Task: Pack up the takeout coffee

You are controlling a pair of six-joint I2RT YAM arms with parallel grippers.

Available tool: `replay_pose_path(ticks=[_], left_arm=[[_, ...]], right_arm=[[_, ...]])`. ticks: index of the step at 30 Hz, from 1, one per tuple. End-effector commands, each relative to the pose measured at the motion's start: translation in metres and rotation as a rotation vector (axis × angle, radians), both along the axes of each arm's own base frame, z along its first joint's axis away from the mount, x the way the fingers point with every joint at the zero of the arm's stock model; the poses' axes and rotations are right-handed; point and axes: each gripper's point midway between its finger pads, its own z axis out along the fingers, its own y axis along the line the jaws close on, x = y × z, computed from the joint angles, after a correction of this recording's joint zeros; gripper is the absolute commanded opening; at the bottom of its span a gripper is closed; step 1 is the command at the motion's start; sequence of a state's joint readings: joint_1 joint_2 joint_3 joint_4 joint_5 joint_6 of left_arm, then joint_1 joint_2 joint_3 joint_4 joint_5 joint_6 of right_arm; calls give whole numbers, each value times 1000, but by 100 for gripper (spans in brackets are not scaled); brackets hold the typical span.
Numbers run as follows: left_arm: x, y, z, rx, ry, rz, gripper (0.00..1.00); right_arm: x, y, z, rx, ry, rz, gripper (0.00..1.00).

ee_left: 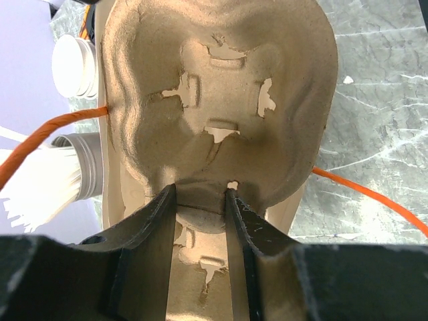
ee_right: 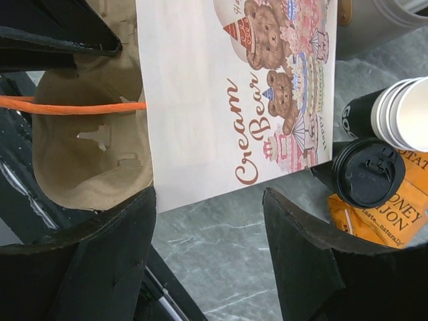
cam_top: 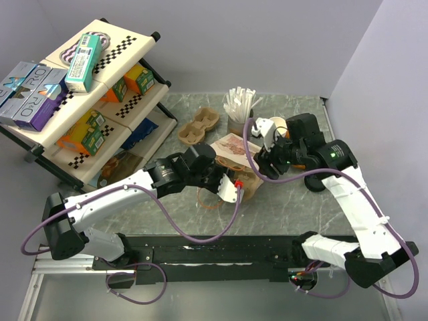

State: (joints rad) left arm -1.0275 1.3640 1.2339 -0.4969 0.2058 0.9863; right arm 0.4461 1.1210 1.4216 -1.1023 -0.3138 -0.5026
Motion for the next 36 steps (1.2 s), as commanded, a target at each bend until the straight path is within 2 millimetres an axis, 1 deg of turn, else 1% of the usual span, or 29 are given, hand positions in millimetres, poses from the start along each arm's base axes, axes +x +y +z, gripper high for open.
replay_pose_path(ticks=[1, 8, 11, 15, 18, 20, 23, 29, 32, 36], left_arm=[[0, -6, 18, -65, -5, -5, 1], [0, -3, 23, -84, 23, 12, 1], [-1, 1, 20, -78, 23, 17, 1], [1, 7, 14, -58, 25, 26, 1], [2, 10, 13, -53, 28, 32, 1], [2, 11, 16, -59, 28, 36, 1], [4, 13, 15, -54, 31, 42, 1], [9, 13, 14, -47, 39, 50, 1], [8, 14, 15, -53, 41, 50, 1], [8, 13, 13, -54, 51, 49, 1]], right_arm=[[7, 1, 9, -27, -45, -18, 72], [13, 6, 11, -95, -95, 10, 72], [16, 9, 12, -119, -117, 29, 72], [13, 22, 19, -119, -150, 82, 71], [17, 20, 18, -166, -181, 78, 71], [23, 18, 17, -189, -200, 70, 71], [27, 18, 19, -202, -212, 62, 71], [25, 21, 10, -207, -191, 73, 71], [23, 18, 5, -220, -184, 70, 71], [20, 21, 8, -190, -180, 72, 71]])
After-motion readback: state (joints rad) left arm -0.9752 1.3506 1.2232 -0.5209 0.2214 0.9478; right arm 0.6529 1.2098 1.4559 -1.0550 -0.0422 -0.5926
